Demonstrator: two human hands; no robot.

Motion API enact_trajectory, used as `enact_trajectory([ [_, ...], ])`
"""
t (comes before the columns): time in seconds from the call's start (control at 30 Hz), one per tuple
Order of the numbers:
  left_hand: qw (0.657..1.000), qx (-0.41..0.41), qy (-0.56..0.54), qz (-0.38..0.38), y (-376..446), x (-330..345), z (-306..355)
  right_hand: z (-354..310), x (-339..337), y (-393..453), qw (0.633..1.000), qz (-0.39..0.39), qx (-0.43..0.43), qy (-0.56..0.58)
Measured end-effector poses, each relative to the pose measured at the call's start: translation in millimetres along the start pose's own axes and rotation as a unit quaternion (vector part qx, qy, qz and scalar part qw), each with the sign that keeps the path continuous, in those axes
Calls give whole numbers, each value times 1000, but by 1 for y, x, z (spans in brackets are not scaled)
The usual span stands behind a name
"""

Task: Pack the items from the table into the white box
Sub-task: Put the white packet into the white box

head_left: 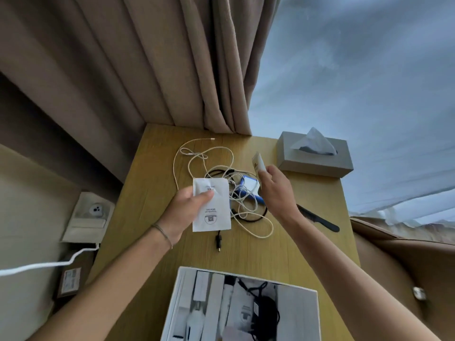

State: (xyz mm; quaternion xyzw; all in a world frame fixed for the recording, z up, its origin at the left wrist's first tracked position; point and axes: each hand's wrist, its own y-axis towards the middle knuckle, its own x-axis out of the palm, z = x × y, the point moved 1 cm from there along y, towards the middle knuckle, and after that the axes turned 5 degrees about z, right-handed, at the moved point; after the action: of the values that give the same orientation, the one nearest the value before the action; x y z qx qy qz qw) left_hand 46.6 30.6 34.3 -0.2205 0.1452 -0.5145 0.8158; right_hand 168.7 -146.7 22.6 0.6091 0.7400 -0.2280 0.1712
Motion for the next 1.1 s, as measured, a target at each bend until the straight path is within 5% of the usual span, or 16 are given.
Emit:
enact_trajectory([
  [0.43,999,32,31,-9,-95,14,-20,-7,-40,-143,989,-72,45,117],
  [0.93,993,1,107,51,-156,-38,-82,79,4,-235,954,-234,174,-65],
  [1.1,991,4,125,48,-164,-43,-90,96,25,-235,950,-211,136,-185],
])
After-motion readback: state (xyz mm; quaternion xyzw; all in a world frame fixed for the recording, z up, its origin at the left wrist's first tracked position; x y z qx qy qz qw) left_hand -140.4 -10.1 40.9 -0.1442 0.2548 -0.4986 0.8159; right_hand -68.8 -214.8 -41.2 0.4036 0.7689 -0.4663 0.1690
